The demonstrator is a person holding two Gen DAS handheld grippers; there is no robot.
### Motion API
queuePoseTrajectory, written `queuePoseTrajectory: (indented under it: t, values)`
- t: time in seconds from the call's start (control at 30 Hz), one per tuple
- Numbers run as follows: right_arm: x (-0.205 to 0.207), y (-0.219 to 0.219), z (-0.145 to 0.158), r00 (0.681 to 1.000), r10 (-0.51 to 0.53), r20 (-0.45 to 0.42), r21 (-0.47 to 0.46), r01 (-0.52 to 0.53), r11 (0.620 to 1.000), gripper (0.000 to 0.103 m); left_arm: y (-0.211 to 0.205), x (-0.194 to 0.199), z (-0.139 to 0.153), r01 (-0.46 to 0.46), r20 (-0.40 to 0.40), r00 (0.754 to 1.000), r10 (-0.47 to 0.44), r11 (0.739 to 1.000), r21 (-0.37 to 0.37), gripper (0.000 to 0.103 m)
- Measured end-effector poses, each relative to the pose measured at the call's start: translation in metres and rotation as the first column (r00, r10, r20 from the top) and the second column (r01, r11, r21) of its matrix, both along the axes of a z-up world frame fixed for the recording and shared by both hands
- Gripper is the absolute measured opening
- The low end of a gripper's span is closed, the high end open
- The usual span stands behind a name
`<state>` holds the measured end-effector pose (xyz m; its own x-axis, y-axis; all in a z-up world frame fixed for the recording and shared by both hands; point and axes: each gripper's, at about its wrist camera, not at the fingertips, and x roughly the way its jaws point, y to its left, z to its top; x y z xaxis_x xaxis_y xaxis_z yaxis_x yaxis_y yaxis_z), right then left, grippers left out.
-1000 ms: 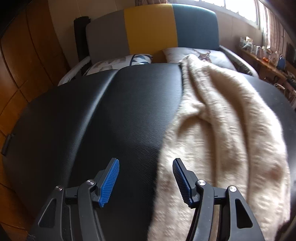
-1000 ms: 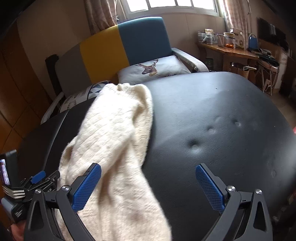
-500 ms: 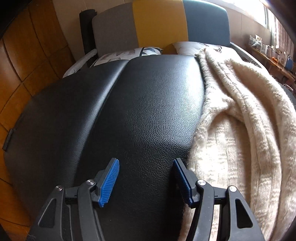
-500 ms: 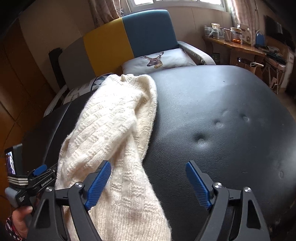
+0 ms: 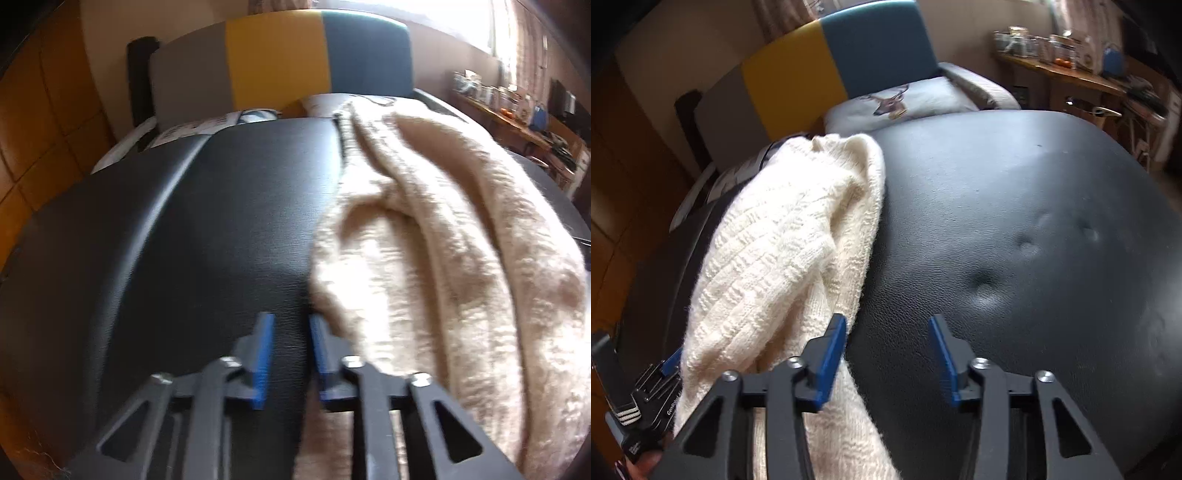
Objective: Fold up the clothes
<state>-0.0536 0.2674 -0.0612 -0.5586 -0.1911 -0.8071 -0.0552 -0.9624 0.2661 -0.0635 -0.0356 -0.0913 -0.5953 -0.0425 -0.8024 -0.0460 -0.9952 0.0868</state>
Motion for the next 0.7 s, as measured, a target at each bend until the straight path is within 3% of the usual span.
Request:
queuePoseTrajectory:
  t: [0.07,0.2,0.33,0.47,0.53,0.57,0.7]
  values:
    - [-0.004,0.0,-0.004,1.0,0.011,0.017,-0.013,-0.011,1.0,0.046,0.003,-0.003,0.001,0.031,0.002,1.0,-0.031,1.0,-0.004,0.0]
    - [-0.013,-0.003,-0.009,0.999,0.022,0.032,-0.014,-0.022,1.0,0.046,0.004,-0.013,0.01,0.049,-0.006,0.999,-0.048,0.999,0.021,0.0]
    - [-0.026,-0.003,-0.015,0.999,0.027,0.045,-0.056,-0.025,0.998,0.046,-0.003,-0.027,0.039,0.054,-0.074,0.996,-0.053,0.998,0.009,0.0]
    - [-0.045,-0.007,-0.026,0.995,0.041,0.089,-0.089,-0.033,0.996,0.046,-0.005,-0.029,0.047,0.07,-0.059,0.996,-0.068,0.997,0.022,0.0]
    - [-0.054,-0.007,-0.03,0.993,0.036,0.11,-0.097,-0.025,0.995,0.046,-0.005,-0.019,0.045,0.07,-0.04,0.997,-0.068,0.996,0.048,0.009]
    - [-0.058,-0.006,-0.032,0.993,0.028,0.117,-0.103,-0.016,0.995,0.046,-0.006,-0.015,0.041,0.065,-0.024,0.998,-0.063,0.995,0.069,0.022]
    - [-0.07,-0.016,-0.032,0.992,0.064,0.112,-0.079,-0.055,0.995,0.046,-0.008,0.007,0.016,0.027,0.052,0.998,-0.036,0.988,0.151,0.023]
